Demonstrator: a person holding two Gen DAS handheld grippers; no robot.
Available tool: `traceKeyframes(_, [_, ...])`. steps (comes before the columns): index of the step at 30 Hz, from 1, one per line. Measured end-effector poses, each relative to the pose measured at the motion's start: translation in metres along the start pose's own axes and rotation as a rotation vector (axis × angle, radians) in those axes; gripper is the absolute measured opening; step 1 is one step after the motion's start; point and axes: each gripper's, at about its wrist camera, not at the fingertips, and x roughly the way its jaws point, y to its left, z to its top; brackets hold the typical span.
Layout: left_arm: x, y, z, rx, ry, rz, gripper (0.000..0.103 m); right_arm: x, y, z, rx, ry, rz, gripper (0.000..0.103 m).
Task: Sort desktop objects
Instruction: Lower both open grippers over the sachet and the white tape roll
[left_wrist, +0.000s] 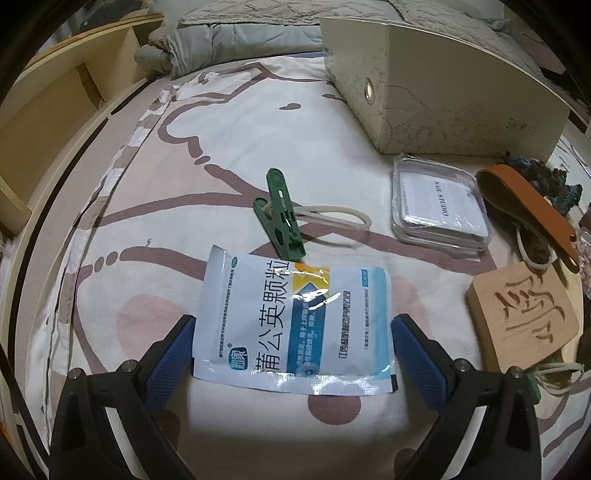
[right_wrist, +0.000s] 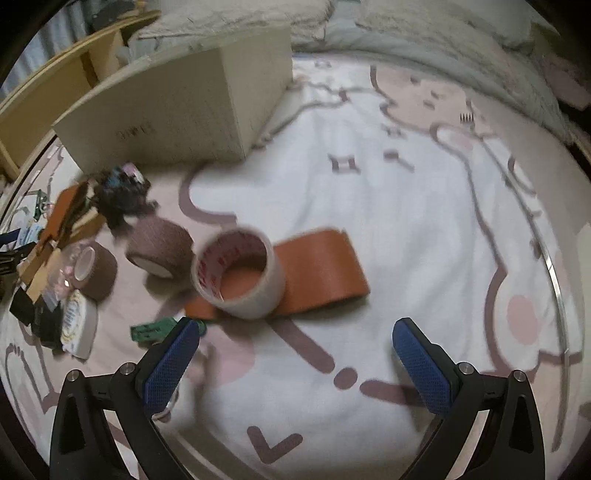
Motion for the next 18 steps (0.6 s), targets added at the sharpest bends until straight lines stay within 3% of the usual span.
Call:
traceKeyframes(4, [0.0, -0.001, 0.0, 0.005, 0.005, -0.005, 0.103, -0.01, 0.008, 0.011, -0.066, -0.057, -0.001, 0.103])
traceKeyframes(6, [-0.001, -0.001, 0.001, 0.015, 0.015, -0.006, 0.103, -0.009, 0.011, 0.015, -0.098, -0.067, -0.015, 0.099])
traceKeyframes(8, [-0.001, -0.001, 0.005, 0.023, 0.039, -0.012, 0.103, -0.008, 0.016, 0.017, -0.132, -0.078, -0.033, 0.086])
traceKeyframes(13, [0.0, -0.002, 0.008, 0.046, 0.045, -0.01, 0.103, 0.001, 0.019, 0.023, -0.166, -0.066, -0.026, 0.08])
traceKeyframes(18, [-0.003, -0.008, 0.01, 0.098, 0.015, 0.045, 0.103, 0.005, 0.025, 0.023, -0.196, -0.043, -0.013, 0.052])
